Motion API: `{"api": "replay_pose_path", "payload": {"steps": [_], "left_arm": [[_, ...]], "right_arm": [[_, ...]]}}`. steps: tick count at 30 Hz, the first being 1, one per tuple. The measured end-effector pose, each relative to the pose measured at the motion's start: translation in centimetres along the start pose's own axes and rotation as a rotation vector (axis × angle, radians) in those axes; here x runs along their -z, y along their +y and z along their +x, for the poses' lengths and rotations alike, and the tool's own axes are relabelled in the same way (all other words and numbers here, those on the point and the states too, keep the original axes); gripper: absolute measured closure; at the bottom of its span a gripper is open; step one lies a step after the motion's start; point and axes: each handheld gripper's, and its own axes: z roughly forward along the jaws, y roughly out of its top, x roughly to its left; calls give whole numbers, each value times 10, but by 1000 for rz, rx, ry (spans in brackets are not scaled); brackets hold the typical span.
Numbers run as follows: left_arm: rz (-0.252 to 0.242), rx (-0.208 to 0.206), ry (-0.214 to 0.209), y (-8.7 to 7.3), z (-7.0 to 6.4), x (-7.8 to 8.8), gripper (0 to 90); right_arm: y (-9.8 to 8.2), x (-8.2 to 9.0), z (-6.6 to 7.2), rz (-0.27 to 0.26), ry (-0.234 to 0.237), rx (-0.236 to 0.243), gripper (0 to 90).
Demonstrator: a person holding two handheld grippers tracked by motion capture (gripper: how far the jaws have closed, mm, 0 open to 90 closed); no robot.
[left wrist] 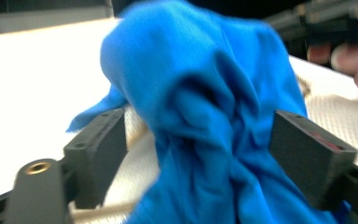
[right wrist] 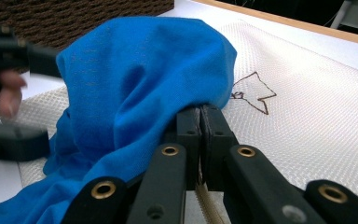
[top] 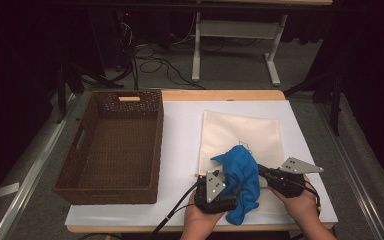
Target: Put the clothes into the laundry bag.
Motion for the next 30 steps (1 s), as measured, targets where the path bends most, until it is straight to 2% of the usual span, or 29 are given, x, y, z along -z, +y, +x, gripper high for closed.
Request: {"api": "replay_pose_path", "payload": {"steps": [4, 7, 9, 10, 12, 13, 14, 16, 20, 23, 27, 30], "left_arm": [[-26, 4, -5, 15, 4, -5, 156], [-15, 29, -43, 26, 7, -16, 177], [3, 30, -64, 28, 8, -21, 240], [5, 33, -68, 28, 8, -24, 294], [-1, 46, -64, 27, 7, -24, 548], [-2, 47, -71, 27, 6, -24, 633], [-7, 13, -65, 25, 2, -21, 720], [-8, -22, -73, 21, -5, -18, 801], [30, -57, -138, 7, -20, -18, 829], [63, -74, -148, 0, -25, -26, 829], [112, -70, -143, -6, -25, -38, 828], [131, -49, -128, -8, -25, -46, 826]], "right_arm": [[0, 1, 0, 1, -1, -2, 886], [0, 1, 0, 0, 2, 1, 886], [1, 1, 1, -2, 4, 0, 887], [1, 0, 1, -1, 5, 0, 887], [1, 0, 0, -1, 2, 9, 887], [1, 0, 0, 1, 1, 0, 887], [1, 0, 0, 1, 2, -1, 887], [1, 1, -1, -3, 3, -2, 887], [1, 1, -1, -1, 3, -6, 887], [1, 1, -1, -6, 3, -2, 887], [2, 2, 0, -14, 3, -13, 887], [2, 3, 0, -18, 8, -4, 887]]}}
